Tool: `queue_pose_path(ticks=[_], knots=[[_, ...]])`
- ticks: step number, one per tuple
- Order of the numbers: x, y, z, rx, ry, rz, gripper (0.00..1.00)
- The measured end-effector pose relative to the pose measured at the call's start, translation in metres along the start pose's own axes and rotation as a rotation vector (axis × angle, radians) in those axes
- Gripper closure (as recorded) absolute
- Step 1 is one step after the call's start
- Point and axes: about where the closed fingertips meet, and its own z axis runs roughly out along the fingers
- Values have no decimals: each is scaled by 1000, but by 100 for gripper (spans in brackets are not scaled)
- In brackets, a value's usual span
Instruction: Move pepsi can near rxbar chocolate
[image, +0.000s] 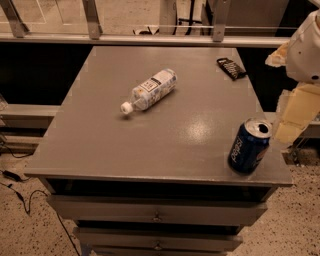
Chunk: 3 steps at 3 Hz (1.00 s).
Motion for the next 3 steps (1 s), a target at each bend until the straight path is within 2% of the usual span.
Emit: queue_pose_path(ticks=[1,2,3], knots=[[0,0,0,0,0,0,0],[1,-2,14,-20,-67,34,0],[-2,-5,45,-87,-224,101,0]])
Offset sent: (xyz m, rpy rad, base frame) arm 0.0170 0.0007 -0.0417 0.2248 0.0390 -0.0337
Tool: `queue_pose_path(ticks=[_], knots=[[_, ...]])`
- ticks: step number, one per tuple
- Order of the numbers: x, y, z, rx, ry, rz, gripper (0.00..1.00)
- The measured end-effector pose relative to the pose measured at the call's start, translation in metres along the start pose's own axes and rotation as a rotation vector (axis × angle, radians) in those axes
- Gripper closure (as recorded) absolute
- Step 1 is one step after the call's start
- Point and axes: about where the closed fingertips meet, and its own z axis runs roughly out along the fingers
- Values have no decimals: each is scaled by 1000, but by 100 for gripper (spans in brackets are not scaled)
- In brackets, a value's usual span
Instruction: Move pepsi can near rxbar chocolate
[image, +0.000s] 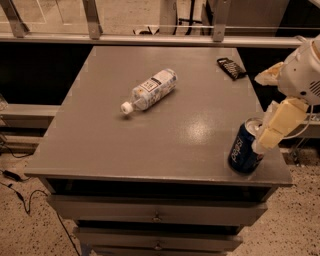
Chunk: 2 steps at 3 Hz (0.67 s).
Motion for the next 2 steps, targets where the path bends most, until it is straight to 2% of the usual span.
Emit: queue_pose_path(ticks=[1,2], knots=[[-3,3,10,-56,-144,64,0],[-5,19,8,-88,-271,85,0]])
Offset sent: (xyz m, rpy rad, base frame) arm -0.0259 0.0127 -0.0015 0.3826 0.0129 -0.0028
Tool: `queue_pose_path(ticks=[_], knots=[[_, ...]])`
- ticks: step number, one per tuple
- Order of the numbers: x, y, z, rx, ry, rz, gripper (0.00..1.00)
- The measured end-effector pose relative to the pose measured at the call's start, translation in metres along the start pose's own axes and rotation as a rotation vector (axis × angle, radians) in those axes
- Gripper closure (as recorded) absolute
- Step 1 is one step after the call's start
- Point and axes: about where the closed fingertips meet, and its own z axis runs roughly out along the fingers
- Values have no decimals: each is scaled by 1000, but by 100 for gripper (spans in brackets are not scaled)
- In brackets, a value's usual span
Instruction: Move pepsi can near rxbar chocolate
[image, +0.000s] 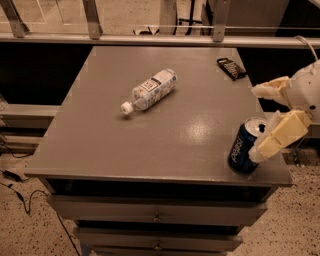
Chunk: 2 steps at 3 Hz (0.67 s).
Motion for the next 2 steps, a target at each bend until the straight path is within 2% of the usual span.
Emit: queue_pose_path(ticks=[1,2], knots=[[8,6,4,6,-100,-10,0],[18,1,4,33,-188,-24,0]])
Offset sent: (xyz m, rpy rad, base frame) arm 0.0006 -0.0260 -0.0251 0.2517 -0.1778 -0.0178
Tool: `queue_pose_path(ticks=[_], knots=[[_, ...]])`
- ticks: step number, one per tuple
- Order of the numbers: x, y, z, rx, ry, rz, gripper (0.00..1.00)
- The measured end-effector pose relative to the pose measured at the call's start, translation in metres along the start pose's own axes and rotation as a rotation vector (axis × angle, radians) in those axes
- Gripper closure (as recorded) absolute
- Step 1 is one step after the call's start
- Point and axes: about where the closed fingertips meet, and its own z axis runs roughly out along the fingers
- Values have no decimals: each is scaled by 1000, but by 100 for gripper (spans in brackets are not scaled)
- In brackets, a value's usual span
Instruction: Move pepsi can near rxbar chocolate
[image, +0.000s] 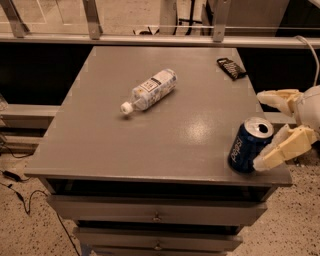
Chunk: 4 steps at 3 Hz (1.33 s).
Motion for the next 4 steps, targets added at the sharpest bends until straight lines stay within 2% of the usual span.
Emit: queue_pose_path(ticks=[2,3,4], knots=[[14,-4,5,19,-125,34,0],[21,1,9,10,-170,70,18],[18,10,20,-23,-205,96,51]])
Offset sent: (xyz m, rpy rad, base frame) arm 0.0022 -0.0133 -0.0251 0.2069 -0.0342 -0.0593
